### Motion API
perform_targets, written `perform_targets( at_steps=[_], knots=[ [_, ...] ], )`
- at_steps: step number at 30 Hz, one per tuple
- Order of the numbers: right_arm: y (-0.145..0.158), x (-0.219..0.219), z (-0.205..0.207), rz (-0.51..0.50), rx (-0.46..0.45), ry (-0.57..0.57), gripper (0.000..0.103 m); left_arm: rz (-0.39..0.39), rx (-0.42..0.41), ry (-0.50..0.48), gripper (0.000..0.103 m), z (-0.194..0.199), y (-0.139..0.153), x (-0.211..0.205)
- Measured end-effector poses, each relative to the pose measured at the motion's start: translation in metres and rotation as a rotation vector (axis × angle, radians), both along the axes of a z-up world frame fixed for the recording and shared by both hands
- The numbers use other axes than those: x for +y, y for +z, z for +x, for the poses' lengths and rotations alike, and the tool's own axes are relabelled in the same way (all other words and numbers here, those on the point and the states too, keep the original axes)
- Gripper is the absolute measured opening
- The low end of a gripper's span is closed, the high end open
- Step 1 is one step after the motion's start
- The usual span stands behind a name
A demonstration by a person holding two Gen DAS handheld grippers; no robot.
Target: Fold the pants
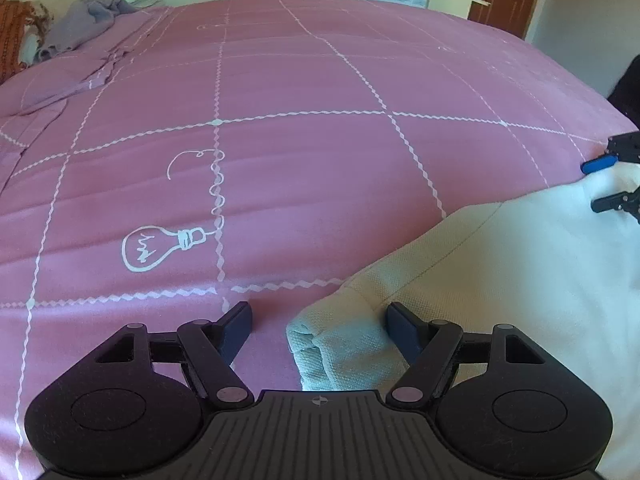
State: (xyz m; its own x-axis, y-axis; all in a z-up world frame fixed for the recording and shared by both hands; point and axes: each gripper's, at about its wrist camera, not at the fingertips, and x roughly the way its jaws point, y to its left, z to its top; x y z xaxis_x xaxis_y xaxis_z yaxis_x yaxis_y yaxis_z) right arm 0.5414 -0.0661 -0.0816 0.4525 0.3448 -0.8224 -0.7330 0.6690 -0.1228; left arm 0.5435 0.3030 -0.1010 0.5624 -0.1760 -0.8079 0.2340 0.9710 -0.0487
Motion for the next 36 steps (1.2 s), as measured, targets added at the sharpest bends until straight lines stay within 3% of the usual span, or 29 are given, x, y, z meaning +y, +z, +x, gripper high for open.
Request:
perform_targets(
  at_steps=[2, 4, 5, 6, 8, 9, 11, 15, 19, 23, 27, 30, 32, 34, 36],
  knots=[
    [0.001, 0.0, 0.006, -0.011, 0.05, 0.022, 0.065, -0.003, -0.006, 0.003, 0.073, -0.002, -0.002, -0.001],
    [0.0, 0.001, 0.007, -0.03, 0.073, 0.034, 0.066, -0.018, -0.014, -0.007, 0.058, -0.006, -0.002, -0.003],
    [0.0, 0.003, 0.006, -0.04, 0.08, 0.034, 0.062, -0.03, -0.02, -0.024, 0.042, -0.007, -0.001, -0.004],
    [0.001, 0.004, 0.004, -0.042, 0.083, 0.03, 0.057, -0.018, -0.027, -0.031, 0.032, -0.009, 0.0, -0.007],
    [0.002, 0.005, 0.002, -0.017, 0.105, 0.023, 0.014, 0.004, -0.05, -0.037, 0.022, -0.016, 0.005, -0.015],
    [0.003, 0.007, -0.004, -0.03, 0.081, 0.012, 0.007, 0.023, -0.073, -0.035, 0.019, -0.021, 0.009, -0.018],
    [0.009, 0.009, -0.019, -0.044, 0.027, -0.006, 0.006, 0.022, -0.125, -0.022, 0.017, -0.037, 0.021, -0.019],
    [0.05, 0.001, -0.072, -0.002, -0.118, -0.023, 0.006, -0.001, -0.265, -0.039, 0.017, -0.088, 0.059, -0.016],
    [0.093, -0.002, -0.155, -0.021, -0.269, 0.026, 0.006, 0.018, -0.42, -0.084, 0.017, -0.158, 0.095, -0.023],
    [0.111, -0.004, -0.237, -0.025, -0.371, 0.035, 0.006, 0.086, -0.473, -0.132, 0.017, -0.224, 0.1, -0.036],
    [0.09, -0.003, -0.301, -0.029, -0.38, 0.004, 0.006, 0.175, -0.443, -0.161, 0.017, -0.276, 0.076, -0.05],
    [0.054, 0.001, -0.332, -0.031, -0.338, -0.053, 0.006, 0.248, -0.389, -0.167, 0.017, -0.305, 0.051, -0.066],
    [0.023, 0.007, -0.344, -0.062, -0.285, -0.107, 0.012, 0.272, -0.362, -0.148, 0.018, -0.318, 0.044, -0.073],
    [0.007, 0.009, -0.347, -0.076, -0.242, -0.178, 0.017, 0.279, -0.353, -0.093, 0.033, -0.332, 0.049, -0.076],
    [0.018, 0.001, -0.358, 0.002, -0.256, -0.275, 0.031, 0.272, -0.351, -0.022, 0.056, -0.348, 0.057, -0.068]
  ],
)
